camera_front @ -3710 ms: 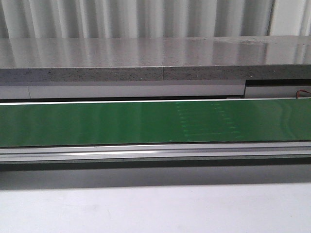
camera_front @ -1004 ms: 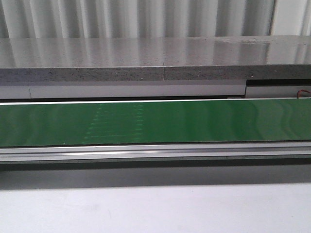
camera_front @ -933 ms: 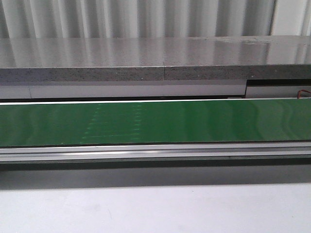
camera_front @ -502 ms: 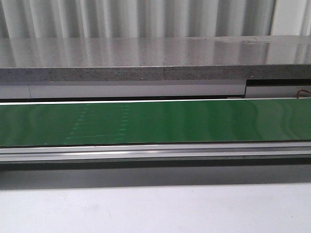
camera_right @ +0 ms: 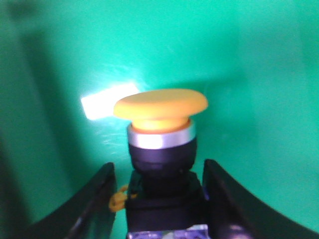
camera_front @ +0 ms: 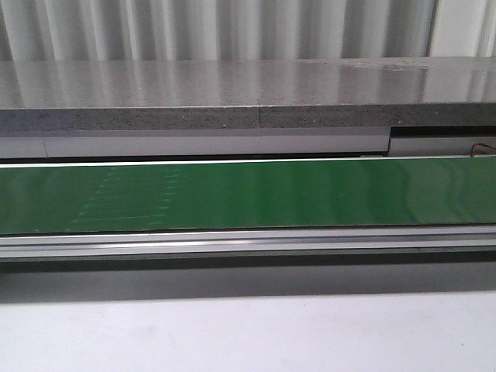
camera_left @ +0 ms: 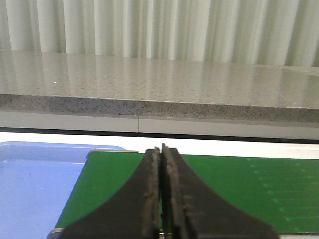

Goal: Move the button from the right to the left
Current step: 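Lift the button with the right gripper and set it on the conveyor's near end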

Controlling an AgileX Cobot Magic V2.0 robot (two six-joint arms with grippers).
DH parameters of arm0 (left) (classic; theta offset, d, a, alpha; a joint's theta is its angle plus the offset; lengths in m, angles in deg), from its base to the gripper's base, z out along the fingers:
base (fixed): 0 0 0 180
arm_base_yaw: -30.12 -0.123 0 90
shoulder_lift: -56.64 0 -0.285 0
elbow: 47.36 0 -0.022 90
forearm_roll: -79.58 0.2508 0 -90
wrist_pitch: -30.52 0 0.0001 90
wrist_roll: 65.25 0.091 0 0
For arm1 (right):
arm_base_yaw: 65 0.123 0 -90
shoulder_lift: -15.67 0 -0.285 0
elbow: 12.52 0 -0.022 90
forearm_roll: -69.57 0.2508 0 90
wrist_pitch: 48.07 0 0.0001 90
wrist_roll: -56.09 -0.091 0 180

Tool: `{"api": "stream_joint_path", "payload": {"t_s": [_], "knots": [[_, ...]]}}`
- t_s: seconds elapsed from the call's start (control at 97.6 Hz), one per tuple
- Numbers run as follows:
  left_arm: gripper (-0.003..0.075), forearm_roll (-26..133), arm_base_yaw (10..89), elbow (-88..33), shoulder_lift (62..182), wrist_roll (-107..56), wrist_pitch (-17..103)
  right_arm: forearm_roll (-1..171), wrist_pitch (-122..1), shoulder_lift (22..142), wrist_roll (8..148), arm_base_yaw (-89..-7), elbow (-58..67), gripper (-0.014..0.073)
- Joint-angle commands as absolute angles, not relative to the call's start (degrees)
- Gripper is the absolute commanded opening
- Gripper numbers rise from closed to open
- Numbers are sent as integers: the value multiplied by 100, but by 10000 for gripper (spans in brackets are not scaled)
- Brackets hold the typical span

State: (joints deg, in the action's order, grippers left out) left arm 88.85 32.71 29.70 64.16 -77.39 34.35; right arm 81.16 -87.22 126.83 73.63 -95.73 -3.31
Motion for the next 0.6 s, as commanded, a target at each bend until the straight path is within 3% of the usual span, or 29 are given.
{"api": "stream_joint_path", "payload": {"t_s": [0.0, 0.266, 0.594], "knots": [[-20, 8847, 3259, 3116, 6221, -7777, 2990, 8566, -8923, 11970, 7432, -9601, -459, 204], [-20, 8847, 3259, 3116, 6221, -7777, 2990, 9028, -9457, 11111, 7391, -9366, -448, 204], [-20, 8847, 3259, 3116, 6221, -7777, 2990, 8940, -9568, 11088, 7353, -8420, -433, 204]]}}
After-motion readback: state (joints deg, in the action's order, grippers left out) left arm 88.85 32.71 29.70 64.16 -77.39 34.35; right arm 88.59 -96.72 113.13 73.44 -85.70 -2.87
